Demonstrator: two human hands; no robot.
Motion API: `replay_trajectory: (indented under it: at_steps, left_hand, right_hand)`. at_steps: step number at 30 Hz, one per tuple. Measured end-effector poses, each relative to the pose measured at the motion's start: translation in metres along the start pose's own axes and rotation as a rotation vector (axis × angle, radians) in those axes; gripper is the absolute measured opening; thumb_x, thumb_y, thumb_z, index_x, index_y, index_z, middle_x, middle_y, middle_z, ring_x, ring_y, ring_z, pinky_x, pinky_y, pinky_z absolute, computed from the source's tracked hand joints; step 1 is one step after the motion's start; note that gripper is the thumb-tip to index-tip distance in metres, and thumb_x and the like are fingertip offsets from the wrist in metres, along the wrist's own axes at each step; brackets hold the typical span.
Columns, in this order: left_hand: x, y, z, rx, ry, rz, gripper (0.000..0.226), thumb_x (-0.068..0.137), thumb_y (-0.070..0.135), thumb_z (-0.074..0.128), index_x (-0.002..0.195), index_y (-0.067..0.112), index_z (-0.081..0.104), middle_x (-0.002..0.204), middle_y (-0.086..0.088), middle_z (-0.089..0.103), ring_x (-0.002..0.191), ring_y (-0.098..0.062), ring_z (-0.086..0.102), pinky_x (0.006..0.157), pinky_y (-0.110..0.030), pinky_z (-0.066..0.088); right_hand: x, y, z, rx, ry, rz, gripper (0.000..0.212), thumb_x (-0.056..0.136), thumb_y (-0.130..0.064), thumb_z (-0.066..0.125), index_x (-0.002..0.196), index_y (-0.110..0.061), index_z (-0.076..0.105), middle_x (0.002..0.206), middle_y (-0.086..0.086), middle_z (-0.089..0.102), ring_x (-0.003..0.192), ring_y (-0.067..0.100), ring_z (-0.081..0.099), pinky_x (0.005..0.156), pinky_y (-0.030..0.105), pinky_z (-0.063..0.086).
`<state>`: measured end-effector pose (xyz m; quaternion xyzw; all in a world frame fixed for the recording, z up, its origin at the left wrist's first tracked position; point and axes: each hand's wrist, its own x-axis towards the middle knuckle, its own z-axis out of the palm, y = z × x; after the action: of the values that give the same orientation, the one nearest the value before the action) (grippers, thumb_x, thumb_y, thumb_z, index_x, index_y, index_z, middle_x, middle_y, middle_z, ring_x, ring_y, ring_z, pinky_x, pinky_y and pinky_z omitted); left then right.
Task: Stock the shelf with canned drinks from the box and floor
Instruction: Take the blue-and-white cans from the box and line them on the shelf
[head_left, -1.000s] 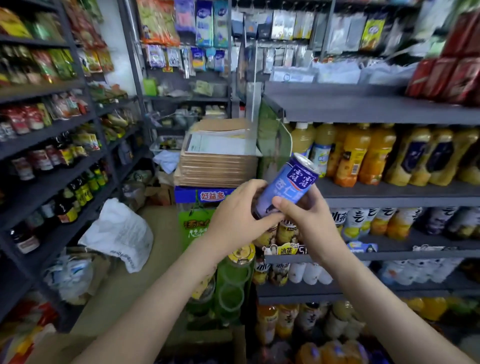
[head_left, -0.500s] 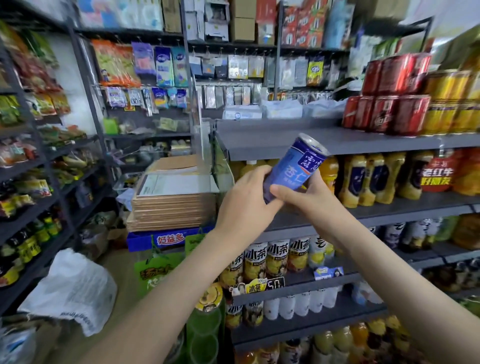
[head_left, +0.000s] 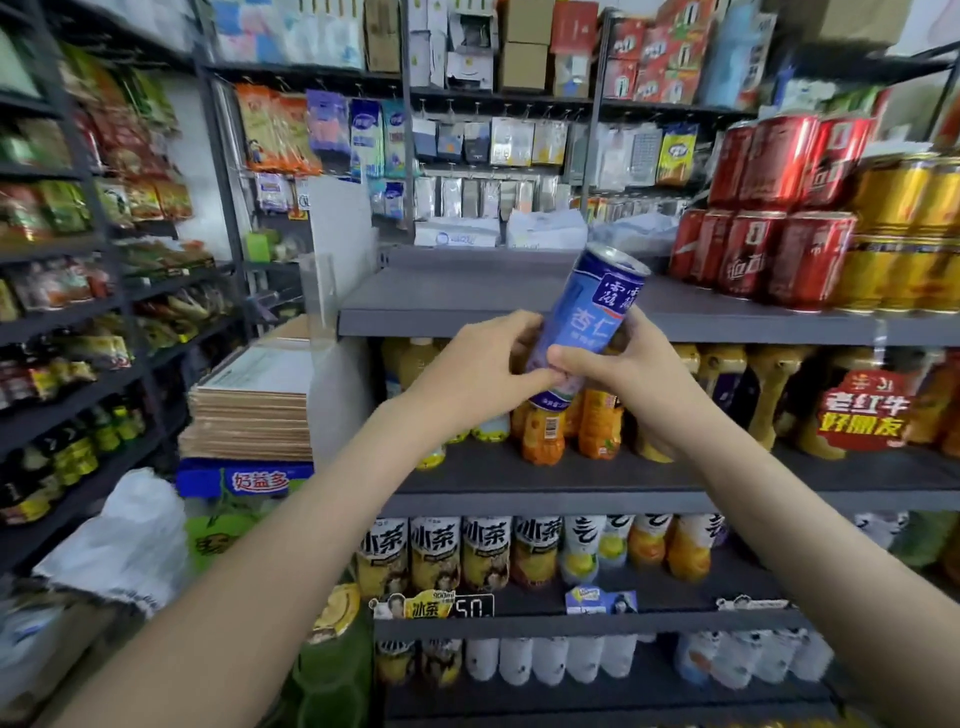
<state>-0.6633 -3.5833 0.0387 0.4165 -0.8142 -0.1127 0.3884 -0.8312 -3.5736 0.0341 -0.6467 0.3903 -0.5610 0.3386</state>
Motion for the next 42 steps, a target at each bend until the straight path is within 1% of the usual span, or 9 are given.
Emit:
replay_trajectory:
  at_steps: [8, 13, 17, 23, 27, 31, 34, 38, 42]
  left_hand:
    - [0.024, -0.005, -0.006, 0.082, 0.011, -0.135, 0.048, 0.085, 0.048, 0.061, 0.125, 0.022, 0.055, 0.116, 0.007, 0.063, 0.101, -0.005, 0.059, 0.092, -0.026, 0.048]
    - [0.067, -0.029, -0.030, 0.244, 0.184, -0.202, 0.039, 0.091, 0.042, 0.054, 0.120, 0.015, 0.057, 0.114, 0.000, 0.063, 0.103, -0.015, 0.059, 0.088, -0.029, 0.046]
    - [0.106, -0.056, -0.042, 0.480, 0.048, -0.258, 0.041, 0.092, 0.040, 0.052, 0.122, 0.013, 0.055, 0.122, -0.008, 0.061, 0.110, -0.024, 0.056, 0.094, -0.036, 0.046]
    - [0.159, -0.079, -0.058, 0.762, -0.191, -0.227, 0.046, 0.093, 0.042, 0.050, 0.129, 0.012, 0.050, 0.127, -0.012, 0.056, 0.113, -0.028, 0.053, 0.092, -0.035, 0.046]
    - [0.183, -0.097, -0.075, 0.928, -0.352, -0.241, 0.053, 0.094, 0.045, 0.048, 0.136, 0.014, 0.042, 0.134, -0.011, 0.050, 0.119, -0.029, 0.050, 0.093, -0.034, 0.044]
    - [0.197, -0.125, -0.082, 1.000, -0.517, -0.325, 0.062, 0.093, 0.054, 0.043, 0.144, 0.021, 0.030, 0.144, -0.009, 0.041, 0.127, -0.028, 0.044, 0.103, -0.040, 0.039]
    - [0.203, -0.142, -0.087, 1.029, -0.603, -0.361, 0.065, 0.091, 0.061, 0.040, 0.146, 0.028, 0.027, 0.146, -0.006, 0.039, 0.130, -0.028, 0.041, 0.106, -0.044, 0.036]
    - [0.210, -0.150, -0.097, 1.011, -0.618, -0.333, 0.065, 0.092, 0.058, 0.040, 0.147, 0.028, 0.026, 0.147, -0.006, 0.039, 0.131, -0.028, 0.040, 0.107, -0.042, 0.035]
    - [0.220, -0.149, -0.096, 0.978, -0.603, -0.266, 0.064, 0.092, 0.056, 0.042, 0.147, 0.029, 0.024, 0.148, -0.005, 0.037, 0.131, -0.027, 0.040, 0.106, -0.042, 0.036]
  right_hand:
    - [0.032, 0.005, -0.021, 0.083, 0.003, 0.066, 0.064, 0.069, -0.011, 0.082, 0.122, -0.009, 0.046, 0.109, 0.007, 0.068, 0.094, 0.019, 0.069, 0.085, 0.038, 0.056]
    - [0.072, -0.020, -0.036, 0.066, -0.039, -0.054, 0.053, 0.074, 0.000, 0.075, 0.119, -0.009, 0.049, 0.100, 0.003, 0.069, 0.083, 0.013, 0.069, 0.068, 0.024, 0.055]
    - [0.129, -0.020, -0.038, 0.019, -0.032, -0.018, 0.058, 0.074, -0.003, 0.077, 0.123, -0.009, 0.047, 0.107, 0.007, 0.065, 0.088, 0.019, 0.067, 0.068, 0.029, 0.056]
    - [0.206, 0.009, -0.020, -0.127, -0.019, 0.153, 0.048, 0.071, -0.005, 0.080, 0.105, -0.013, 0.047, 0.105, 0.010, 0.065, 0.088, 0.022, 0.066, 0.073, 0.035, 0.056]
    - [0.252, 0.030, -0.009, -0.230, -0.029, 0.244, 0.032, 0.072, -0.001, 0.078, 0.085, -0.013, 0.051, 0.082, 0.008, 0.065, 0.061, 0.016, 0.061, 0.053, 0.025, 0.050]
    - [0.283, 0.050, 0.001, -0.254, 0.001, 0.312, 0.033, 0.072, 0.003, 0.076, 0.091, -0.005, 0.051, 0.070, 0.011, 0.062, 0.045, 0.014, 0.052, 0.040, 0.020, 0.045]
    - [0.303, 0.062, 0.005, -0.253, 0.031, 0.344, 0.041, 0.071, 0.002, 0.077, 0.102, -0.004, 0.051, 0.078, 0.011, 0.063, 0.058, 0.018, 0.058, 0.047, 0.024, 0.049]
    - [0.327, 0.077, 0.009, -0.326, 0.107, 0.325, 0.048, 0.065, -0.003, 0.083, 0.086, -0.012, 0.042, 0.103, 0.017, 0.063, 0.088, 0.031, 0.064, 0.067, 0.039, 0.055]
    - [0.341, 0.086, 0.012, -0.353, 0.140, 0.320, 0.049, 0.068, -0.003, 0.081, 0.084, -0.015, 0.037, 0.112, 0.018, 0.058, 0.100, 0.032, 0.061, 0.071, 0.039, 0.056]
